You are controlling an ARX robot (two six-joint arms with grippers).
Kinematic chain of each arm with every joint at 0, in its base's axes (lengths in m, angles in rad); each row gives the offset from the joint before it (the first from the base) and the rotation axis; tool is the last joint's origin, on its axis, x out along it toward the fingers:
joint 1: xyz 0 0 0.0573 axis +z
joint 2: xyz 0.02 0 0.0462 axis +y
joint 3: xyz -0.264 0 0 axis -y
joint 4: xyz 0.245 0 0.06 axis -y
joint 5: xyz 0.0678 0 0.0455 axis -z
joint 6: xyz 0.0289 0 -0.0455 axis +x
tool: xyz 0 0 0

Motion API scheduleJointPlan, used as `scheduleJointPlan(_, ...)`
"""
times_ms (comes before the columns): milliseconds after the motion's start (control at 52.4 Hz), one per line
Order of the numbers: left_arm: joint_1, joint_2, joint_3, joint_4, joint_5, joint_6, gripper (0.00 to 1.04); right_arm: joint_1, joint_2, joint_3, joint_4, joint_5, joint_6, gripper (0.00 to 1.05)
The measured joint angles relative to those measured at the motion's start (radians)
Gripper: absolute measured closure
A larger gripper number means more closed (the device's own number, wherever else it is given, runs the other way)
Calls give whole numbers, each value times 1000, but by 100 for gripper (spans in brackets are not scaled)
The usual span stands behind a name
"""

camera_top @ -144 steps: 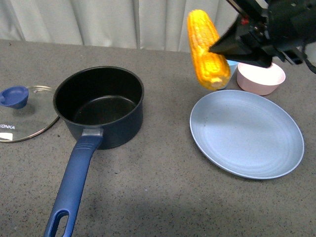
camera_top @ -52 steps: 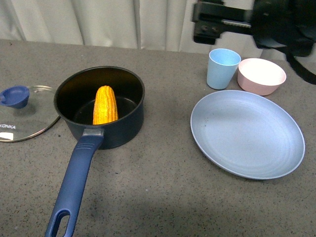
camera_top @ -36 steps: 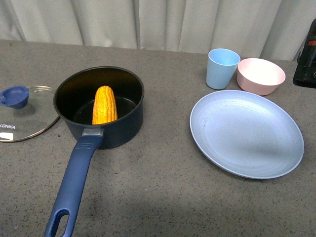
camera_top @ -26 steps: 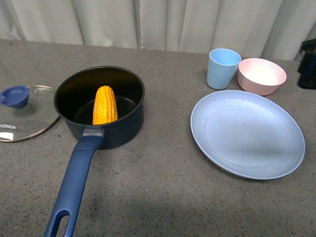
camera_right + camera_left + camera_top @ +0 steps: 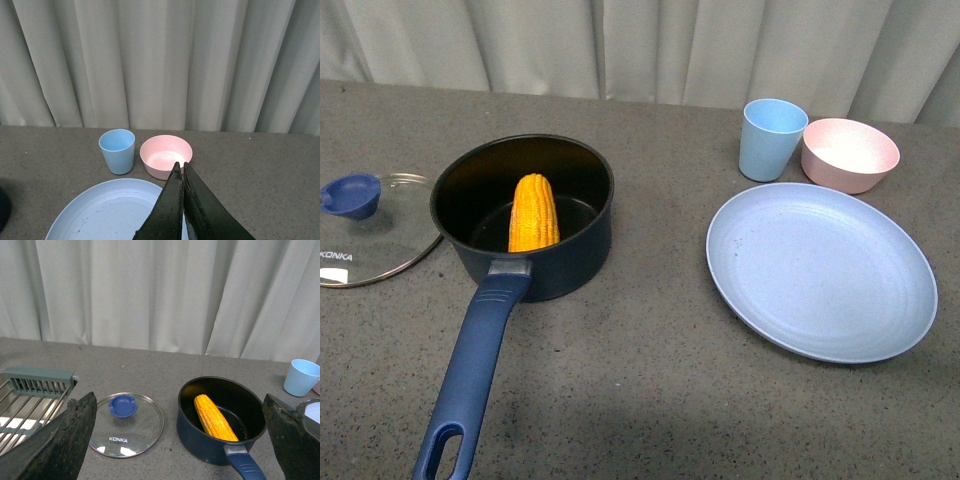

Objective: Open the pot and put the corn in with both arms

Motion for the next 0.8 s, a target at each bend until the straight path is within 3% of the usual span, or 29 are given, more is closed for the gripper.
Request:
scheduleJointPlan(248, 0, 0, 0, 0, 0, 0, 7, -42, -175, -45, -130, -37, 0, 104)
scheduleJointPlan(325, 0, 0, 0, 0, 0, 0, 7, -94, -236, -56, -180, -112, -1, 104)
scheduleJointPlan(401, 0, 0, 0, 0, 0, 0, 7, -126, -308, -67, -238, -118, 0, 104)
scheduleJointPlan(802, 0, 0, 0, 0, 0, 0, 7, -130, -646, -81, -546, -125, -1, 104)
